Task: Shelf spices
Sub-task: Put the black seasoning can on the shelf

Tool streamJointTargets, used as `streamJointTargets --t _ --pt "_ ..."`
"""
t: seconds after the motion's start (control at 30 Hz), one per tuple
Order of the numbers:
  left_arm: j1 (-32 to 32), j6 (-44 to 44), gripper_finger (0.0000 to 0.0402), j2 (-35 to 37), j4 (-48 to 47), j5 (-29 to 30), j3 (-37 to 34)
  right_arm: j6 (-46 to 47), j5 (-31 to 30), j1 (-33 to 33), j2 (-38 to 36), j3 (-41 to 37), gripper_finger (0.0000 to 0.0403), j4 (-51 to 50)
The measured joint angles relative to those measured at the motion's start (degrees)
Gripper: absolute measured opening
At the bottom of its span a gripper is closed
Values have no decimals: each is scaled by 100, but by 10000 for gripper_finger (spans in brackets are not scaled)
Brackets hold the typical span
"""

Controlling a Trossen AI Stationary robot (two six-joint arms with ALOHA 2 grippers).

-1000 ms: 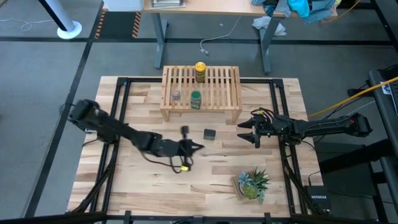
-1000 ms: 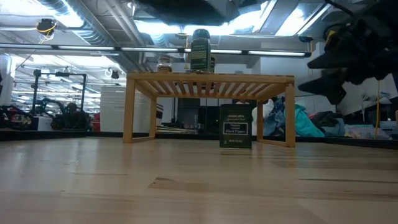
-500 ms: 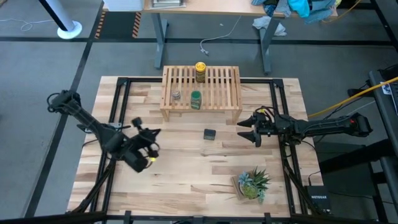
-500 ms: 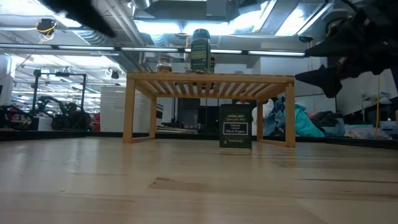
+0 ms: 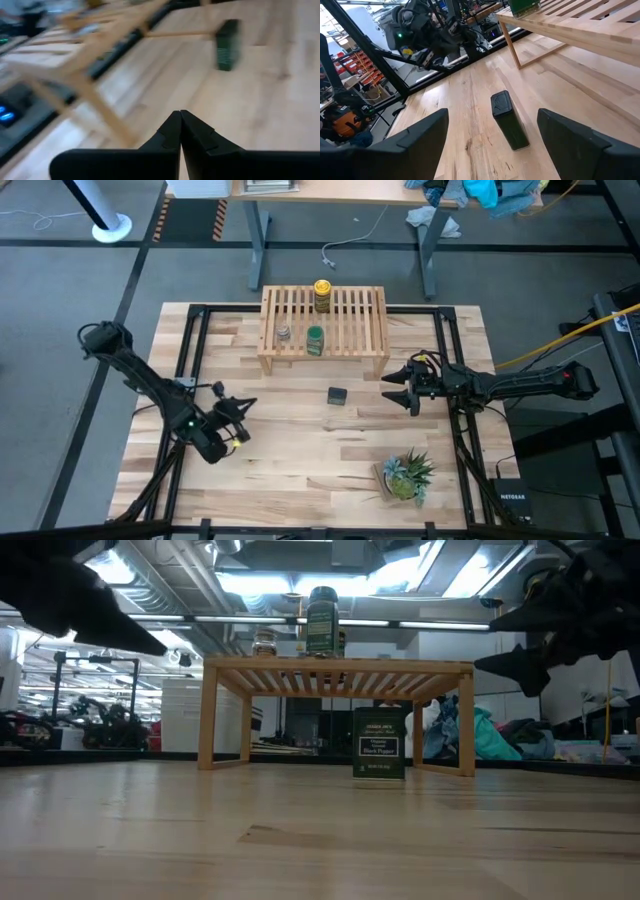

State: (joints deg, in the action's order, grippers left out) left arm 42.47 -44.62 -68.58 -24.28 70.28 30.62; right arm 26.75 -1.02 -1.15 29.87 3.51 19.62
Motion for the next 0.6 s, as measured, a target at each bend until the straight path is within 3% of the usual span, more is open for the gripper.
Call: streamJointTargets --t 0.13,0.3,0.4,0.6 --pt "-410 2166 0 0 2289 -1135 -404 -1 -2 0 0 2 312 0" --pt "-1334 4660 0 0 5350 -3620 -1044 -1 -2 0 0 2 312 2" --pt "-1815 4945 0 0 6010 -4443 -1294 -1 -2 0 0 2 312 0" --pt "-2695 4633 0 0 6209 -5659 -1752 -1 4 0 0 2 312 2"
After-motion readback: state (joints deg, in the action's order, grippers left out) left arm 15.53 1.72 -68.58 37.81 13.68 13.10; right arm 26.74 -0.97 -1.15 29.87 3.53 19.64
